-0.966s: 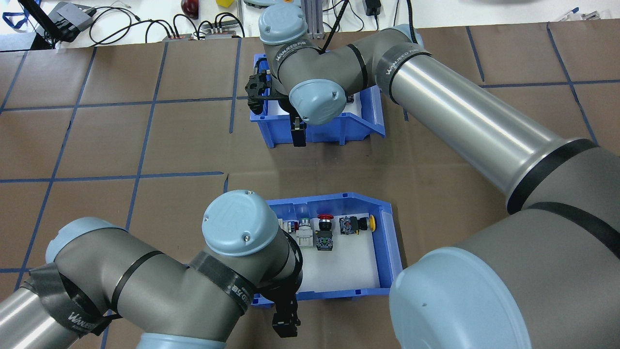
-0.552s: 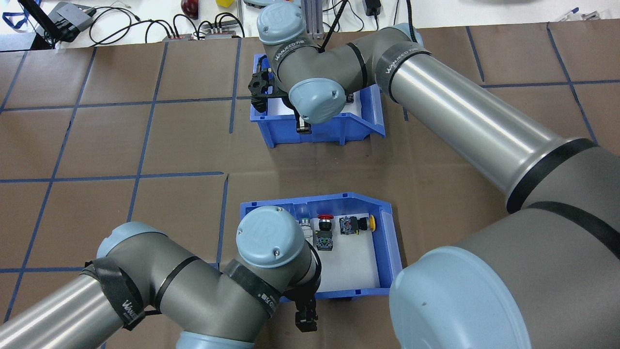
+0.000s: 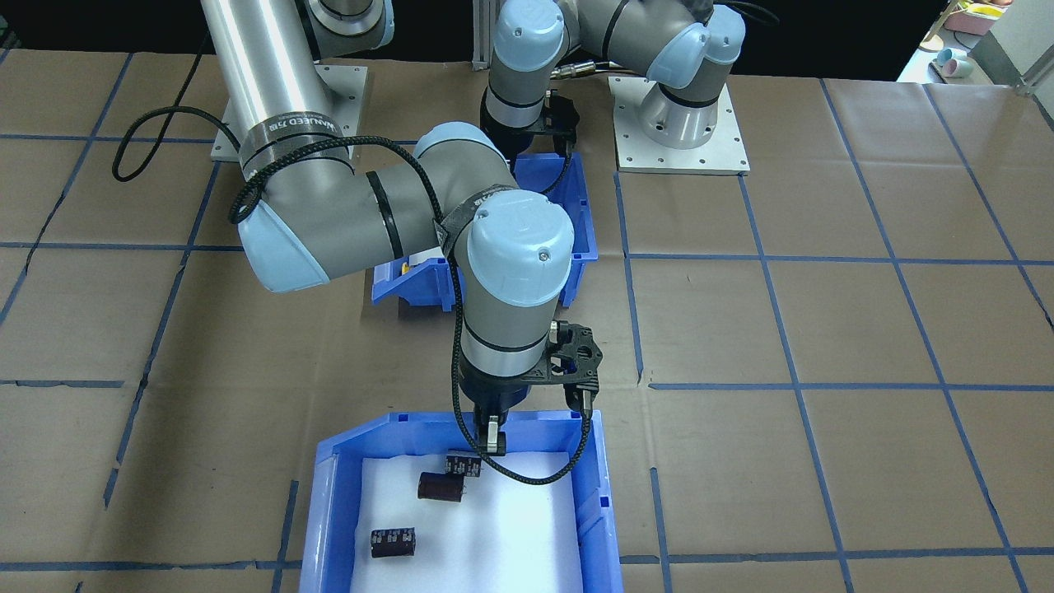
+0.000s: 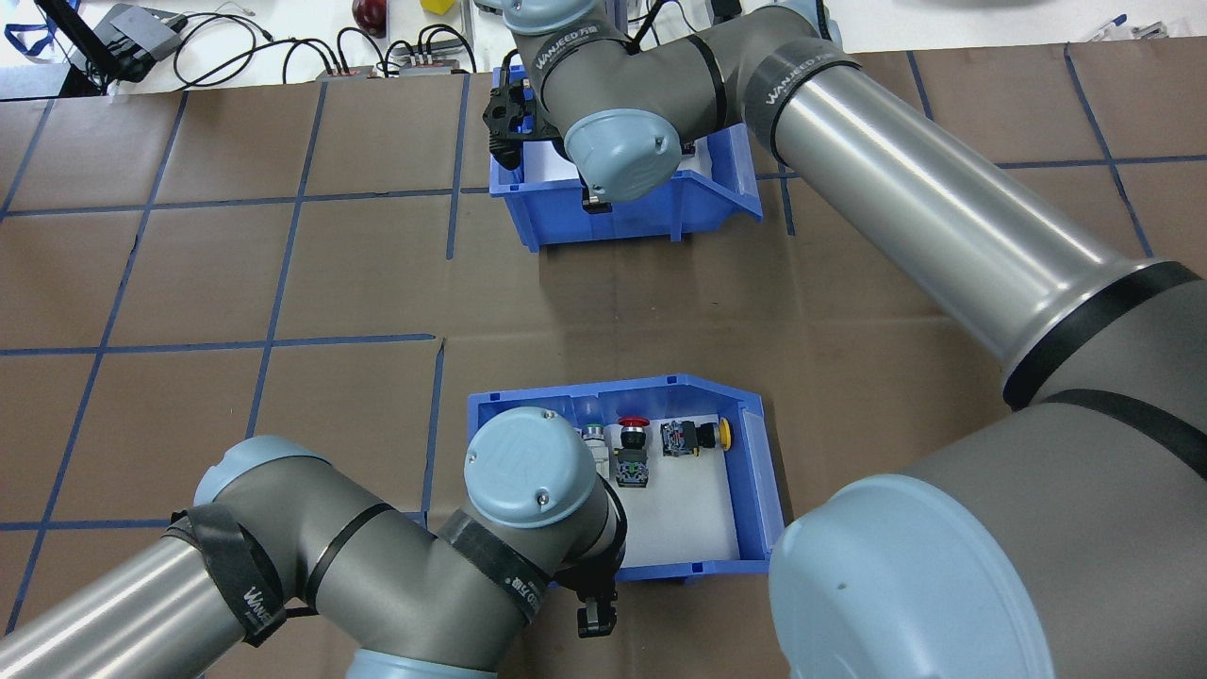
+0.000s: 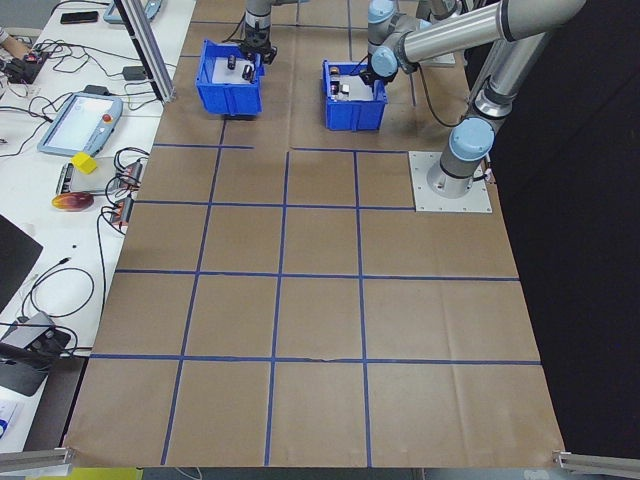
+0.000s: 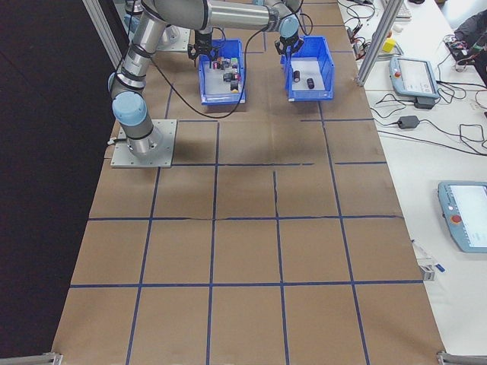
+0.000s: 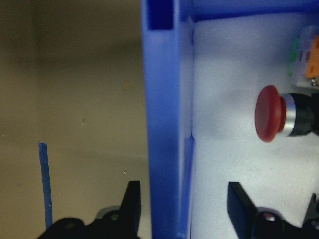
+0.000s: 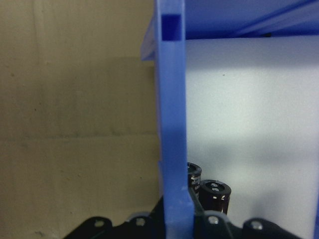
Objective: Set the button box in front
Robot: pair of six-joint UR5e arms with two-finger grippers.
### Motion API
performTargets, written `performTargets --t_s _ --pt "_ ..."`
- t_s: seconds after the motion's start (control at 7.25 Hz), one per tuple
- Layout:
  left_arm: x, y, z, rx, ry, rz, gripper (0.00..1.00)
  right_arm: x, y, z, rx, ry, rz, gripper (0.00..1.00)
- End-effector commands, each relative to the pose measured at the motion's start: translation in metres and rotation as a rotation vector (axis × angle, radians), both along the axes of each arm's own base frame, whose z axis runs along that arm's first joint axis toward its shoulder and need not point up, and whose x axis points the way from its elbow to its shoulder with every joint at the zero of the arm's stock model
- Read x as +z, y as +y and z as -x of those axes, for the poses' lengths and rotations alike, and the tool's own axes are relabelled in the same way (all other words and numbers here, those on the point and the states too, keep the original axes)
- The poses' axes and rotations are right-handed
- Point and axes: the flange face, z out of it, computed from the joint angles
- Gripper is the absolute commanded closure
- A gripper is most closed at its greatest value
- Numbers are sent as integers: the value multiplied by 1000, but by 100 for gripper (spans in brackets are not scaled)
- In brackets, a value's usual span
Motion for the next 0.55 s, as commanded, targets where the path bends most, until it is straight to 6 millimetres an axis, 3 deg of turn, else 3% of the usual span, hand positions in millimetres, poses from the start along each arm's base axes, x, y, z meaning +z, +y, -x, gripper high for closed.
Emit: performTargets --t_s 0.0,0.28,0.41 --pt "21 -2 -4 -4 -13 63 100 12 -20 48 -59 57 22 95" --pt "45 -23 -26 -114 -67 130 100 19 -42 131 -30 82 -11 95" --pt "60 -61 -51 -49 -62 138 100 14 -43 178 -9 95 -49 95"
